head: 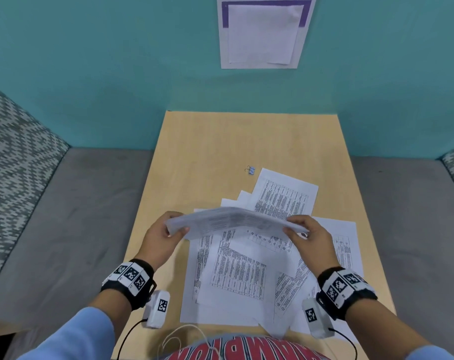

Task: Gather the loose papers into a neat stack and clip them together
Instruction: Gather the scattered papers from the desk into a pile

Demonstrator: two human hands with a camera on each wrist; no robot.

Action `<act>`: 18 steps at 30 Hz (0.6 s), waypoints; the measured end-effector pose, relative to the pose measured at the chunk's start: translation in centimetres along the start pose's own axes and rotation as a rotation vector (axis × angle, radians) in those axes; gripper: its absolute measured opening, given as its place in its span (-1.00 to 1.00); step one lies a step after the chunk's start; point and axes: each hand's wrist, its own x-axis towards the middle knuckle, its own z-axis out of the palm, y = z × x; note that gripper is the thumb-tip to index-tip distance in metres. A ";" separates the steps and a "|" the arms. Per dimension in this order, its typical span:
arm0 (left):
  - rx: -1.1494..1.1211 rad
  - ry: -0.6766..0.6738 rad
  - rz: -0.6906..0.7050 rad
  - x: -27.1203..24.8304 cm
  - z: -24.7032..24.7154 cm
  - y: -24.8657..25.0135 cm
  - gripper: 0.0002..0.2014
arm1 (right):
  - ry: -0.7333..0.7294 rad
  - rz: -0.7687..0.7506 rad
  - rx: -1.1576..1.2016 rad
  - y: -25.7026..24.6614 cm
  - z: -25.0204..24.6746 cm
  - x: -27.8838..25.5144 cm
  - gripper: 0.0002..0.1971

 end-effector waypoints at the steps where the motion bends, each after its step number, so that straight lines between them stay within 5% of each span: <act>1: 0.038 0.006 0.004 0.0 0.1 0.1 -0.84 | -0.010 0.018 -0.017 0.1 0.1 0.1 -0.78; 6: -0.047 0.087 0.074 0.0 -0.2 1.9 -0.91 | 0.067 -0.041 0.009 -2.0 -0.5 0.7 -0.85; 14: 0.074 0.091 0.091 -0.9 -0.9 1.9 -0.55 | -0.017 0.034 0.032 -0.4 -0.2 -0.3 -0.76; 16: 0.185 0.174 0.213 -1.1 -0.6 3.2 -0.40 | -0.014 0.043 0.034 -0.2 0.0 -0.1 -0.79; 18: 0.467 0.271 0.483 -1.4 -0.3 5.2 -0.24 | -0.009 0.035 0.038 -0.1 0.1 0.1 -0.80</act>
